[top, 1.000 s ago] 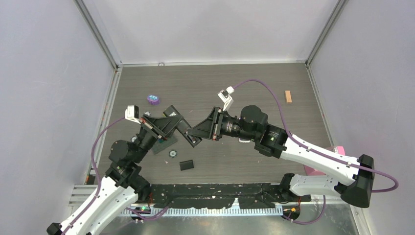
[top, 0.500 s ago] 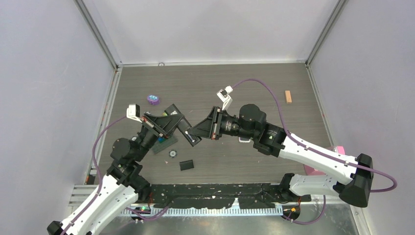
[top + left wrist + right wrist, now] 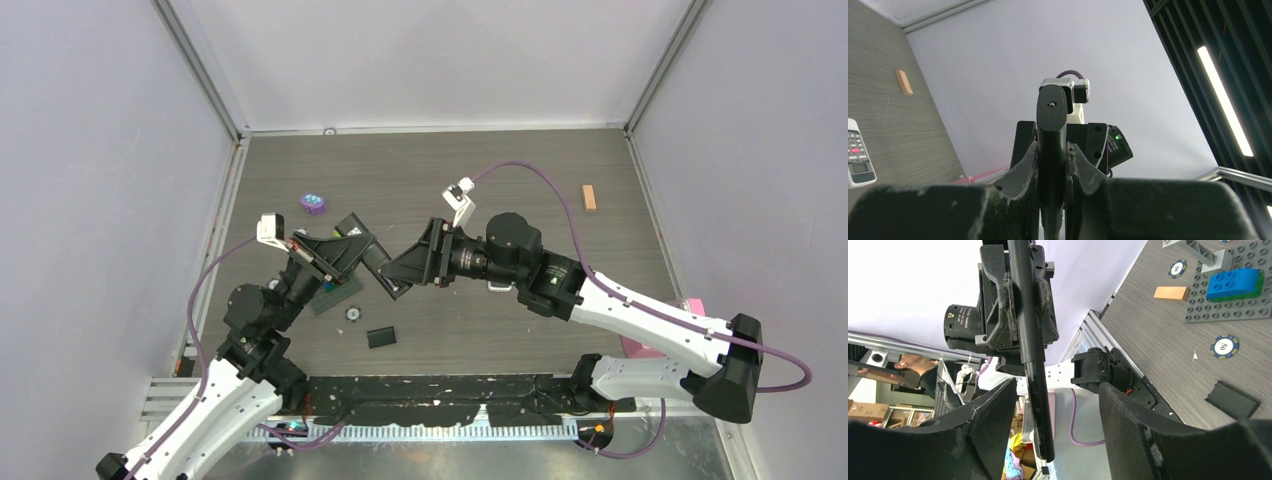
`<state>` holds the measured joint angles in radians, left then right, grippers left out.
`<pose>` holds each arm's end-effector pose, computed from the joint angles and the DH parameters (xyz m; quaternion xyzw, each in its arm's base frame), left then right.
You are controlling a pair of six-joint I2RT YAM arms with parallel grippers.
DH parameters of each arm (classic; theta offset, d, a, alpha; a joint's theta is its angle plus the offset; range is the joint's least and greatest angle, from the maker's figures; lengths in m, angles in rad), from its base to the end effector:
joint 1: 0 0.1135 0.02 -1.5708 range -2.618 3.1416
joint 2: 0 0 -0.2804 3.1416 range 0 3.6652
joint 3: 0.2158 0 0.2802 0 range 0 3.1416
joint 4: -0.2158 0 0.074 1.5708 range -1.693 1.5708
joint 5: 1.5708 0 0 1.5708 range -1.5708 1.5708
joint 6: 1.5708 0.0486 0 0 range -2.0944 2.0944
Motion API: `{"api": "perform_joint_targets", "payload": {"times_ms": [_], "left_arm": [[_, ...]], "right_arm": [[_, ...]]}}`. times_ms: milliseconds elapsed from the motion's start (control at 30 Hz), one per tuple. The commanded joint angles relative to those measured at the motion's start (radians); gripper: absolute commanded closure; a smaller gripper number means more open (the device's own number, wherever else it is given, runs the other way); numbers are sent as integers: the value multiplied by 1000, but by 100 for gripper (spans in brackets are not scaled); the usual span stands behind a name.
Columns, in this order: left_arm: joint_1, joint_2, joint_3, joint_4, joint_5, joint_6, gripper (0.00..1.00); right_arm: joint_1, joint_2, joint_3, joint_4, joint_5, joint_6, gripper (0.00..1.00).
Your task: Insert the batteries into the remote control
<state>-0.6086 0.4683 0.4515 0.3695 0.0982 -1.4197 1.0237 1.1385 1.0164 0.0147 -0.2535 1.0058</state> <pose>0.1280 -0.0950 0.3377 -0.1884 0.5409 -0.7104 0.4090 0.1466 0.2641 0.3813 -0.0911 0.7373 0.6126 0.2700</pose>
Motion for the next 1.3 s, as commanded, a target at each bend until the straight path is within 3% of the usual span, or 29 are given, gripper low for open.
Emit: {"api": "perform_joint_targets", "payload": {"times_ms": [0, 500, 833, 967, 1100, 1267], "left_arm": [[-2, -23, -3, 47, 1, 40, 100], [-2, -46, -9, -6, -12, 65, 100], [-1, -224, -20, -396, -166, 151, 100], [0, -271, -39, -494, -187, 176, 100], [0, -329, -43, -591, -220, 202, 100], [0, -399, -38, -677, -270, 233, 100]], "right_arm": [[6, -46, 46, 9, 23, -15, 31], [3, -29, 49, -3, 7, -48, 32], [-103, -68, -34, -203, 138, -91, 33], [-121, 35, -14, -321, 290, -156, 40], [-112, 210, 46, -372, 374, -182, 56], [-56, 403, 145, -399, 509, -186, 59]]}}
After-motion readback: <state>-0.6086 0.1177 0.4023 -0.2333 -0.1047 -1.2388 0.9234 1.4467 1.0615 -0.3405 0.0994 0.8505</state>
